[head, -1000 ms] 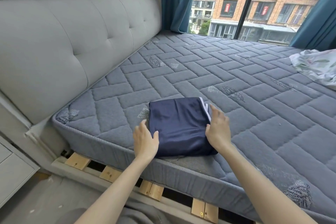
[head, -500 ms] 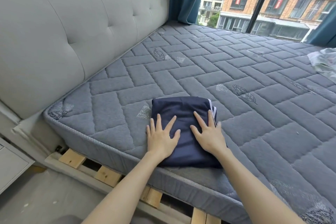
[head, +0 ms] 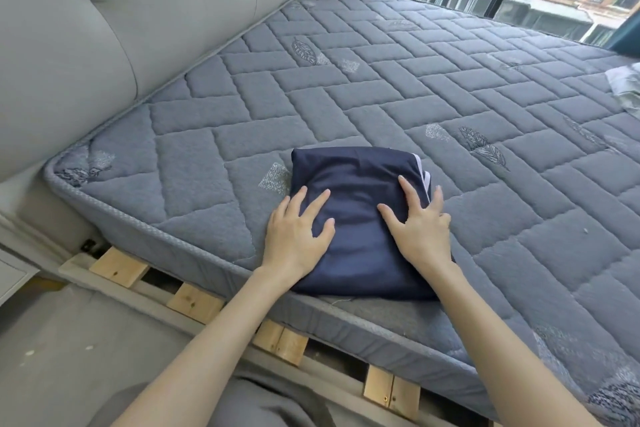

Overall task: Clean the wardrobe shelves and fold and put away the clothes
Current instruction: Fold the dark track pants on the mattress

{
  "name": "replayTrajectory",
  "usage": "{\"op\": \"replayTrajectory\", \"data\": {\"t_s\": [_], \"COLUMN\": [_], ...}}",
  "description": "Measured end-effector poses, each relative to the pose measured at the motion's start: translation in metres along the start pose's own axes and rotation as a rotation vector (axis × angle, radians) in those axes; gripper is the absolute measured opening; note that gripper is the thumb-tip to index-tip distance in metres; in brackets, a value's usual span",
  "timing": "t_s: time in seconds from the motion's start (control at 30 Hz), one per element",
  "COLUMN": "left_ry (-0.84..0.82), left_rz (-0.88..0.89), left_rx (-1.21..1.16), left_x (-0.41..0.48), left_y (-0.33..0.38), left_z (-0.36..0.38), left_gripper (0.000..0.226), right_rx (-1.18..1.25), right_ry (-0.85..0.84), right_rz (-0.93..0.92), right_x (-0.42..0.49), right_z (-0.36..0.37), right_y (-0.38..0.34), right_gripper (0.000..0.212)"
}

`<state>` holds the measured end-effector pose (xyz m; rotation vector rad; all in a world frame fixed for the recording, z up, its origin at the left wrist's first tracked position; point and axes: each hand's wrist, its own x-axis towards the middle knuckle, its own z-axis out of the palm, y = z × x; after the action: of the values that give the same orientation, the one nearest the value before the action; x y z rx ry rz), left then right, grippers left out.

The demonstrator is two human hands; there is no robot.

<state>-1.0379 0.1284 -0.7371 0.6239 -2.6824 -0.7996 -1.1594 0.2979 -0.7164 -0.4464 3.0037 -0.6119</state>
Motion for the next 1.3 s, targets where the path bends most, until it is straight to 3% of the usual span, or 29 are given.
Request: {"op": "replayTrajectory", "data": {"t_s": [0.2, 0.4, 0.7, 1.03, 1.3], "left_ry": [-0.026, -0.143, -0.155, 0.140, 0.535], "left_rz": [-0.205, -0.363, -0.369, -0.399, -0.462], "left_rx": [-0.374, -0.545, -0.603, -0.577, -0.545], "left_x": [0.019, 0.030, 0.020, -0.009, -0.071], "left_y": [0.018, 0.029, 0.076, 0.142, 0.158], "left_z": [-0.001, -0.017, -0.179, -0.422, -0.543], "left_gripper": [0.060, 0.062, 0.053, 0.041, 0.040], "right_rx": [0.081, 0.323, 0.489, 0.647, 0.719], "right_ry": [-0.091, -0.225, -0.255, -0.312, -0.516], "right_rz": [0.136, 0.223, 0.174, -0.146, -0.444], "right_x": [0.011, 0.006, -0.032, -0.065, -0.095], "right_z": [-0.007, -0.033, -0.152, -0.335, -0.392], "right_y": [-0.006, -0.020, -0.116, -0.280, -0.388], "right_gripper": [0.073, 0.074, 0.067, 0.067, 0.064]}}
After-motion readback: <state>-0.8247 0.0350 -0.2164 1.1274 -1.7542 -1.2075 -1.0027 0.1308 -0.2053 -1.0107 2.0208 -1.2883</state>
